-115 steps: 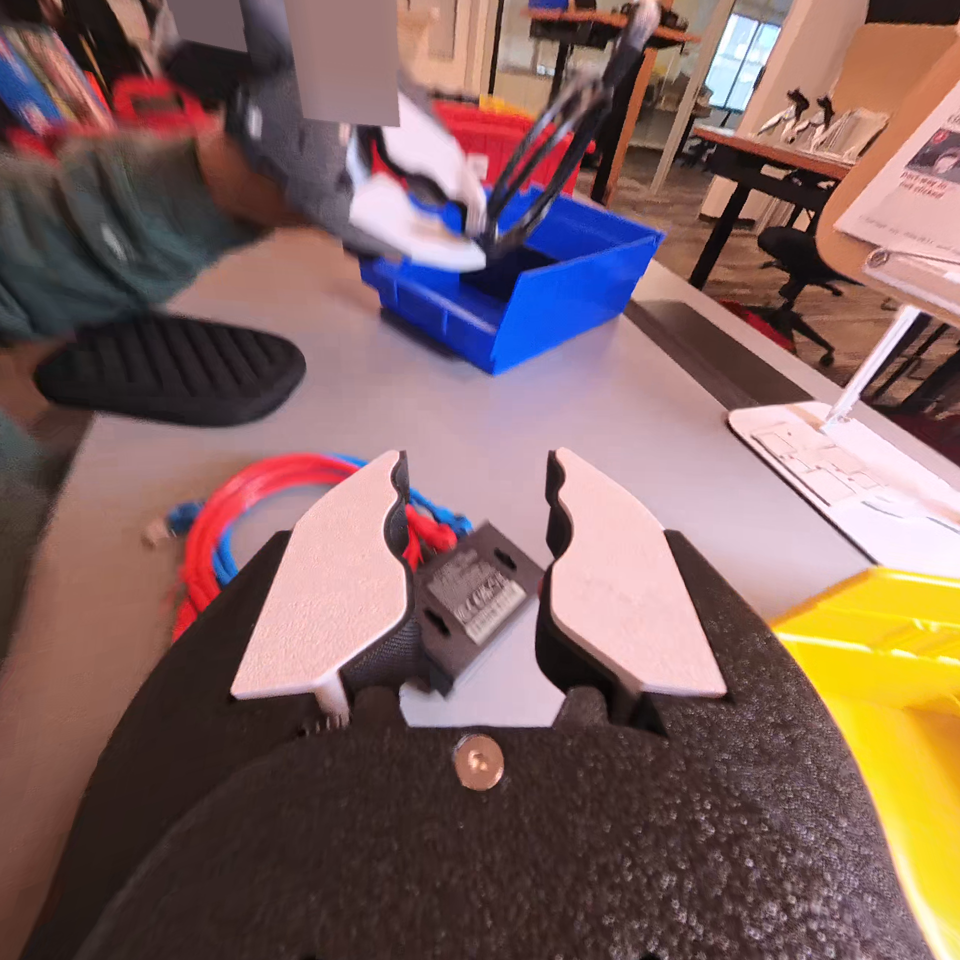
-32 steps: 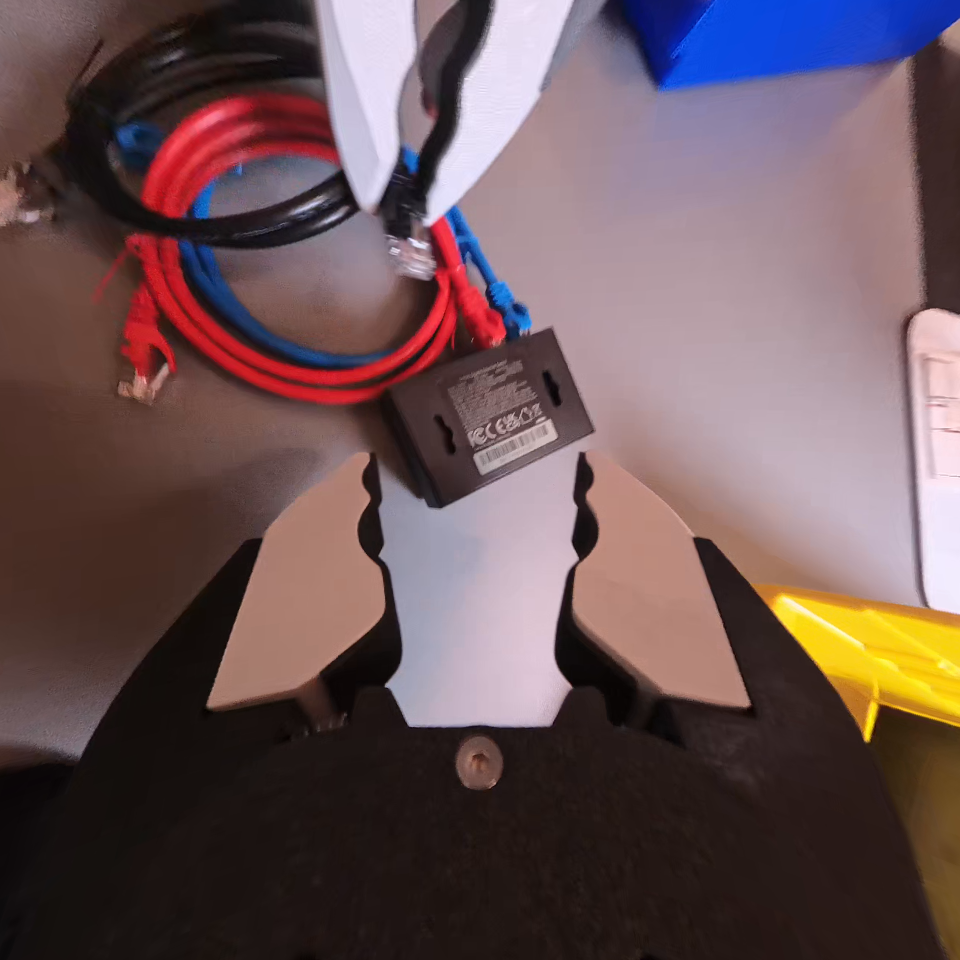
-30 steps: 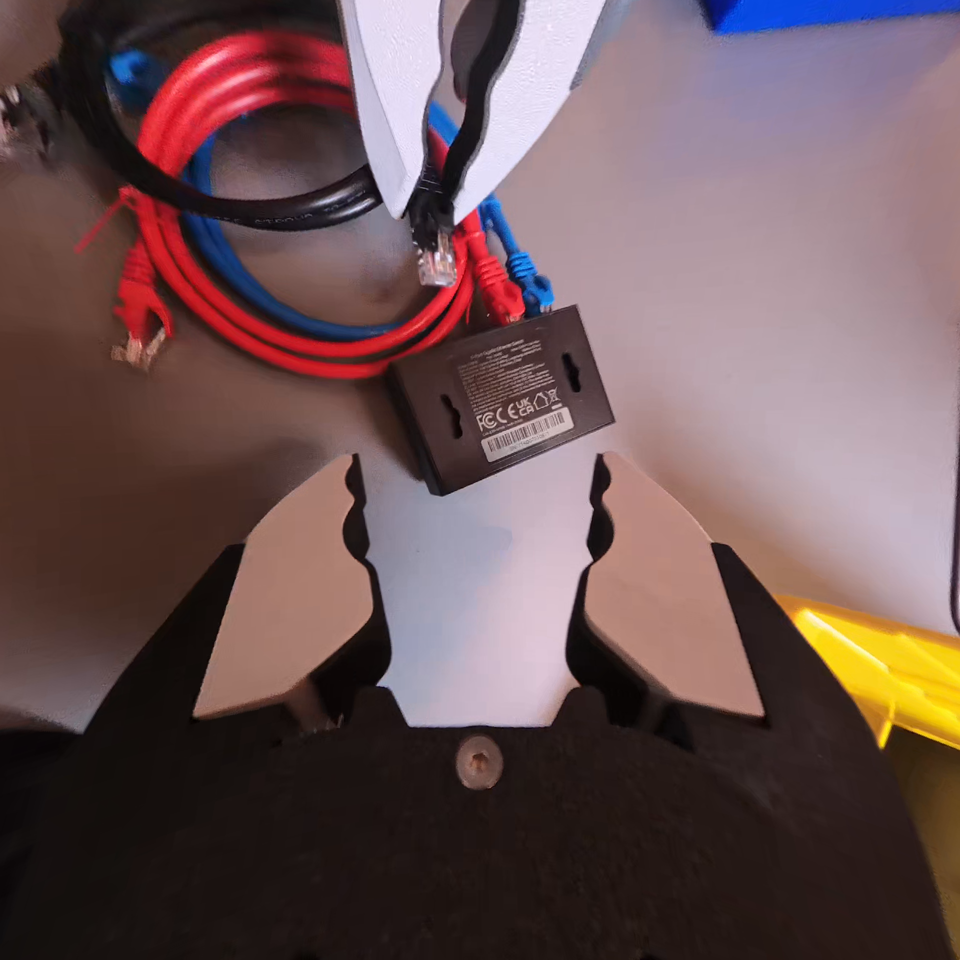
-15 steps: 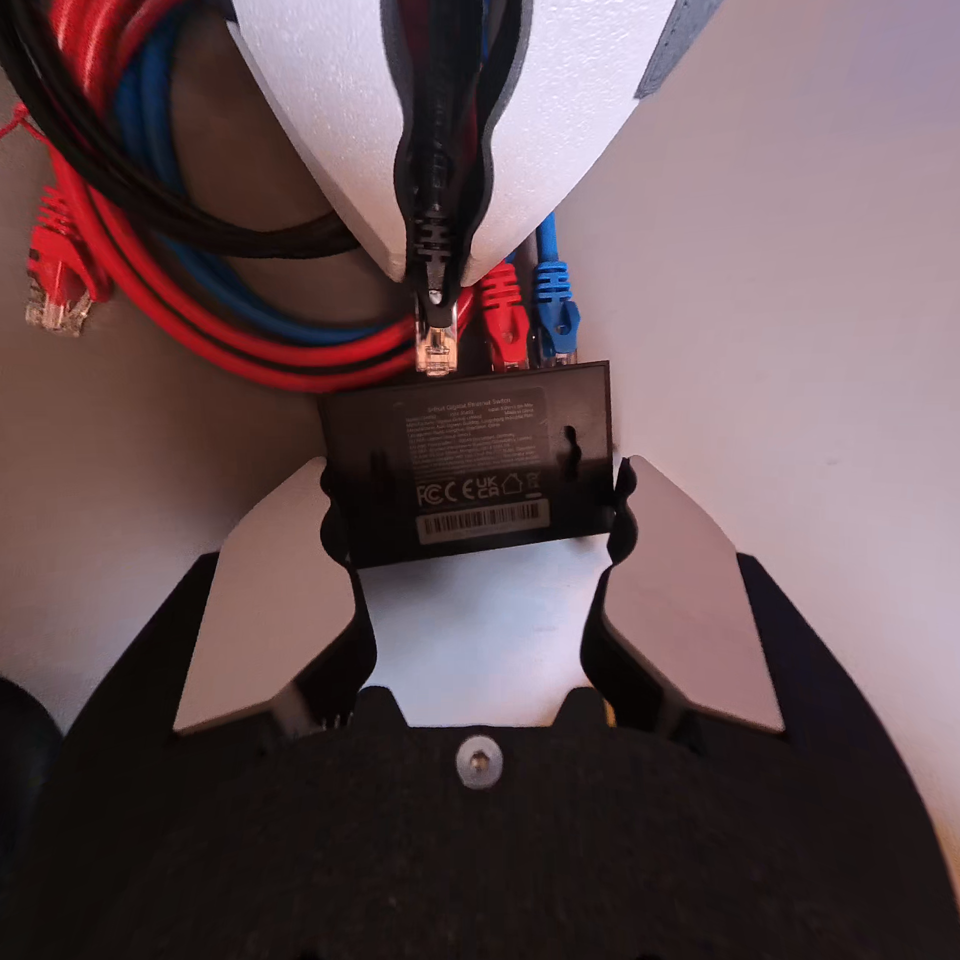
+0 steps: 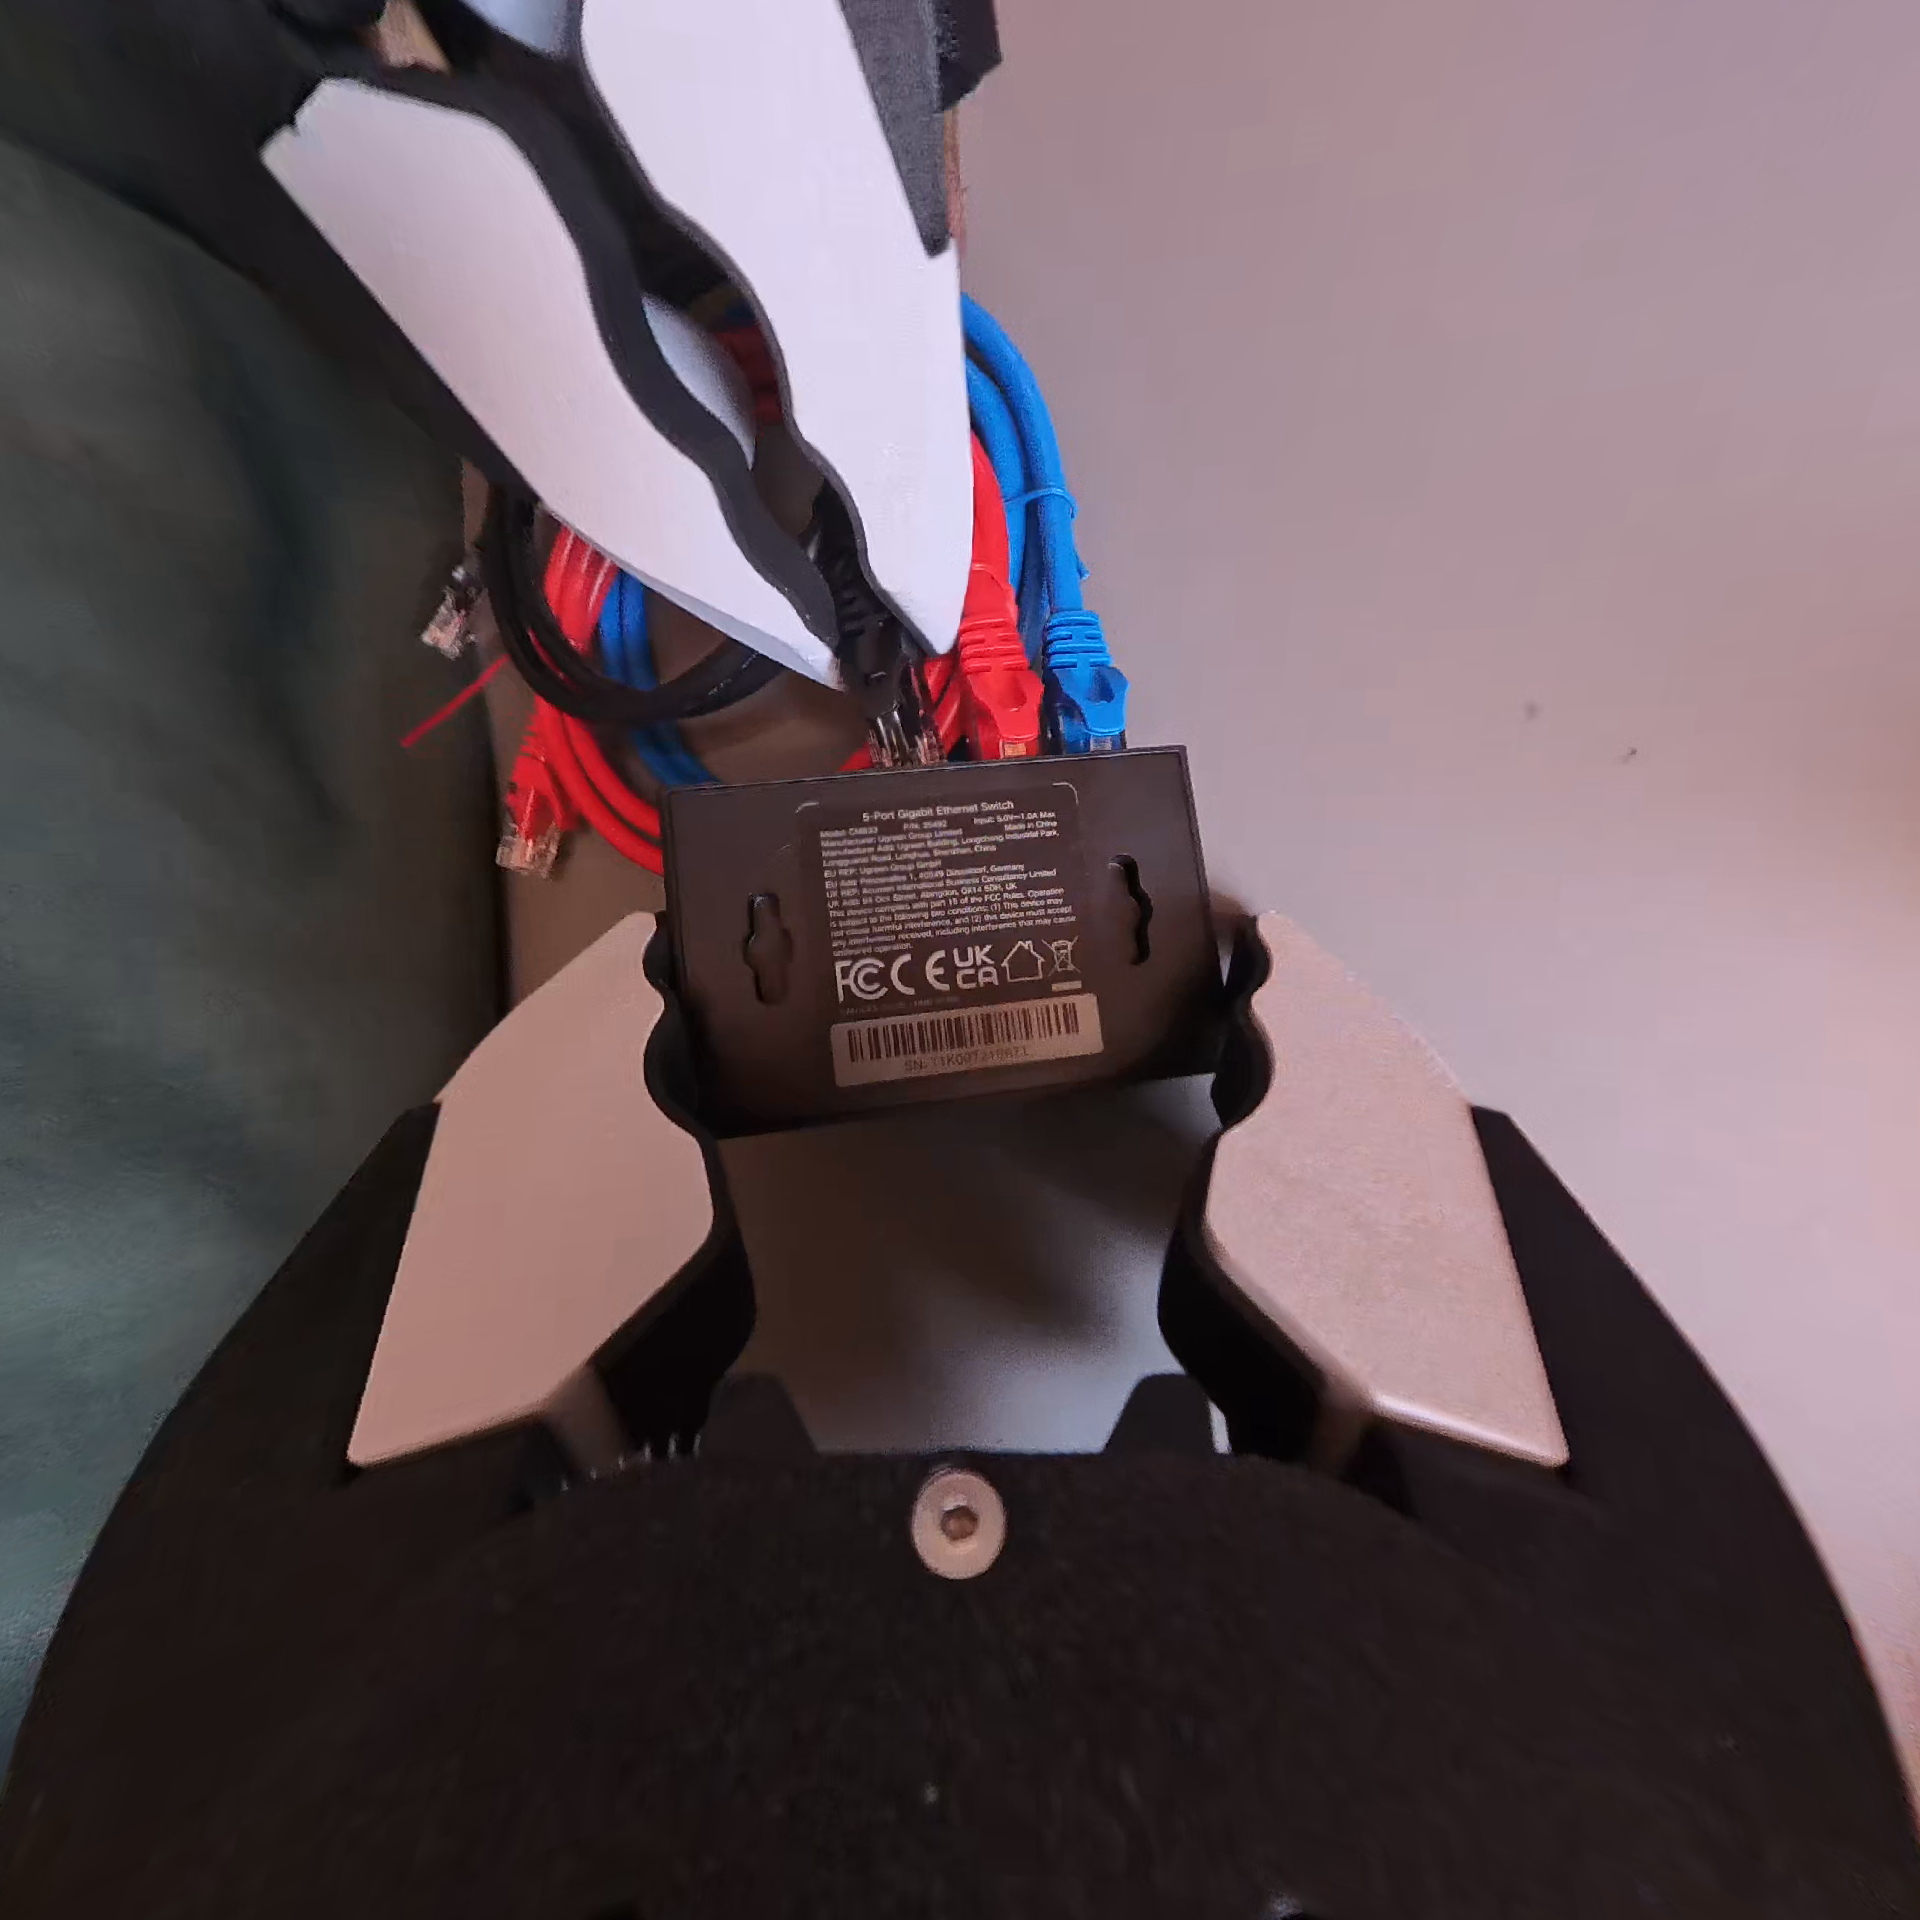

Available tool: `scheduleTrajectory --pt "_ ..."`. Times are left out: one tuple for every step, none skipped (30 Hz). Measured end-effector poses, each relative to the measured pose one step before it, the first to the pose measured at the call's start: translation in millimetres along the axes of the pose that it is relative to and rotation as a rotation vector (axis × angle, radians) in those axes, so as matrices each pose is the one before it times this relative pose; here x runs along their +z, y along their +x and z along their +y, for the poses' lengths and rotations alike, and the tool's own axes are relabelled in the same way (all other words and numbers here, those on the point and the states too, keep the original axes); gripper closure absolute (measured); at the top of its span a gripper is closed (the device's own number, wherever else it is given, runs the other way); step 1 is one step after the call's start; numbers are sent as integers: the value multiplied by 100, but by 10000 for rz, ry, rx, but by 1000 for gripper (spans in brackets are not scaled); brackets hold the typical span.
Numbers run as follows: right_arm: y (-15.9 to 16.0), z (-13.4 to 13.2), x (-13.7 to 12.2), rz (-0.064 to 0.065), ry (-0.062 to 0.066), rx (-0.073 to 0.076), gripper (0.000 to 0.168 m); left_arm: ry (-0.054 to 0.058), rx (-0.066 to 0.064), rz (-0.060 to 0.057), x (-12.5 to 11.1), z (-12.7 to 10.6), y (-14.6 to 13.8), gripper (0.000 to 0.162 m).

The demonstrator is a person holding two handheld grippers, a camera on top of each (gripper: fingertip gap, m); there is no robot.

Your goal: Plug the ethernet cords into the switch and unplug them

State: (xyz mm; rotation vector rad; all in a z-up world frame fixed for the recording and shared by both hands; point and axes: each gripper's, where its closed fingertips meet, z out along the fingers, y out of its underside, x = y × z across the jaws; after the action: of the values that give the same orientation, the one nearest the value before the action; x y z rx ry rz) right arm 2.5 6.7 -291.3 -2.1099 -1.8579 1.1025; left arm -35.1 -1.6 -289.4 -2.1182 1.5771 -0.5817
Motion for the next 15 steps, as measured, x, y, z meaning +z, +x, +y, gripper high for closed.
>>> scheduleTrajectory --pt "-32 6 -48 29 73 189 68 121 76 -72 22 -55 -46 149" --pt "12 83 3 97 -17 -10 68 149 75 58 17 -36 35 149" --pt "-9 36 34 85 -13 -35 68 141 11 154 -65 26 102 146" --pt "-7 -16 37 37 24 2 68 113 -69 152 -204 -12 95 142" --pt "5 -24 -5 -12 52 29 68 119 -28 73 -329 -80 33 136" --pt "-7 -45 -29 -49 81 53 68 218 86 -159 -440 -298 -227 132" --pt "5 -60 -55 -83 111 103 68 258 255 -201 -442 -462 -162 131" --pt "5 -59 -58 -95 101 111 68 277 400 -128 -333 -556 97 131" --pt "40 -56 -103 -88 73 111 68 203 429 -100 -160 -511 232 131" --pt "48 -42 -100 -103 66 96 69 136 412 -204 66 -444 104 132" --pt "13 -84 -96 -134 74 156 69 101 443 -299 265 -402 -15 131" --pt "4 -119 -82 -147 63 184 69 116 511 -250 412 -422 96 131" --pt "3 -94 -63 -120 44 159 69 103 509 -206 471 -417 199 129" --pt "9 -100 -50 -91 31 155 69 22 502 -302 437 -362 19 125" --pt "49 -69 -63 -56 23 140 69 -115 568 -240 347 -125 56 121"
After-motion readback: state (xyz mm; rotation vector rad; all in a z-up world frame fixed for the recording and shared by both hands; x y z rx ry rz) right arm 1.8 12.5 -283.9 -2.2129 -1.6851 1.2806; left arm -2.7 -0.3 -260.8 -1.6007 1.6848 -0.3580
